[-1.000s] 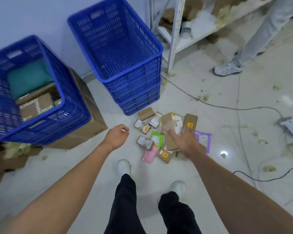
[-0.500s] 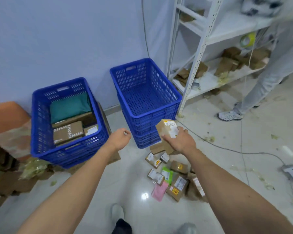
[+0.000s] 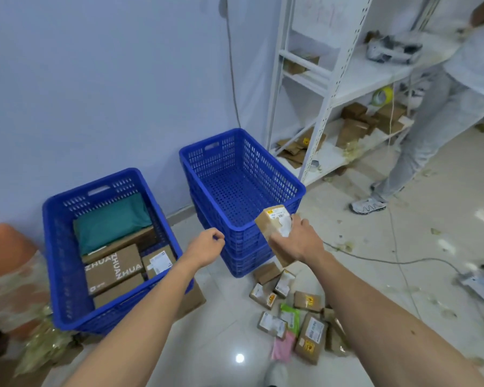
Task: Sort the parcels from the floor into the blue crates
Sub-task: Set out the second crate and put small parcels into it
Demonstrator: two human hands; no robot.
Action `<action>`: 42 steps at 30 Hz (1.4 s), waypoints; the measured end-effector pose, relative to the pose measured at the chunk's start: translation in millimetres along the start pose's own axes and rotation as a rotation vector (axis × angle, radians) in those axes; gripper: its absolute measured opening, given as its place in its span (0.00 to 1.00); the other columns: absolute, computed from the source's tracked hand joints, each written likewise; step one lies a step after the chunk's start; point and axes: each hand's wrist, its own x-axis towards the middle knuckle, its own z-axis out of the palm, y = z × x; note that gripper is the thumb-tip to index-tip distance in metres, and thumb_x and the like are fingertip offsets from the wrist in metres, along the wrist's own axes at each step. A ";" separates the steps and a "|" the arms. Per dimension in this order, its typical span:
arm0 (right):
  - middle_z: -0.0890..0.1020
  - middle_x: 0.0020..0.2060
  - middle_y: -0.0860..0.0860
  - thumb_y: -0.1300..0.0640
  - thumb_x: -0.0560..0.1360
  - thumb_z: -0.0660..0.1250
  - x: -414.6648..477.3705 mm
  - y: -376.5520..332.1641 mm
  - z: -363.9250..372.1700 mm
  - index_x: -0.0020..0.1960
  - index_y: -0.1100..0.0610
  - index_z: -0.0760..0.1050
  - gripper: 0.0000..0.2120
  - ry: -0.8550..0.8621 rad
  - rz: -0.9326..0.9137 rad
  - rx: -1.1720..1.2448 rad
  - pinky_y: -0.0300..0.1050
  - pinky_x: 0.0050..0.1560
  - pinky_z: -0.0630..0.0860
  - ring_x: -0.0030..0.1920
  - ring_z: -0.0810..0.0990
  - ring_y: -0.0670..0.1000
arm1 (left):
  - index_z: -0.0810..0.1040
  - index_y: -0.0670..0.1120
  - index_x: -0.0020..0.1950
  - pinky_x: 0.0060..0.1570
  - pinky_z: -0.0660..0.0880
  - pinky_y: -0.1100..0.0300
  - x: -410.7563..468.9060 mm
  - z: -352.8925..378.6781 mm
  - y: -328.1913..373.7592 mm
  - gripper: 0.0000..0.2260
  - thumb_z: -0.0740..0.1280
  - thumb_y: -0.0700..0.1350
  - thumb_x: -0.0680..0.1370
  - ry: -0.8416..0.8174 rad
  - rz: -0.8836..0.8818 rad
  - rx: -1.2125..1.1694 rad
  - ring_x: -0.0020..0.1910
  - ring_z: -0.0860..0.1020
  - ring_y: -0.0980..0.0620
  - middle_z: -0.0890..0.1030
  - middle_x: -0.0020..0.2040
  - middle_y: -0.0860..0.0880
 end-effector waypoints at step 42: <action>0.66 0.70 0.53 0.42 0.77 0.66 433.3 -30.2 259.1 0.76 0.56 0.56 0.35 -0.532 -0.300 -0.662 0.57 0.67 0.66 0.69 0.66 0.57 | 0.79 0.49 0.61 0.41 0.75 0.55 497.8 29.6 -78.5 0.12 0.59 0.49 0.83 -0.100 0.418 0.524 0.43 0.79 0.51 0.83 0.51 0.51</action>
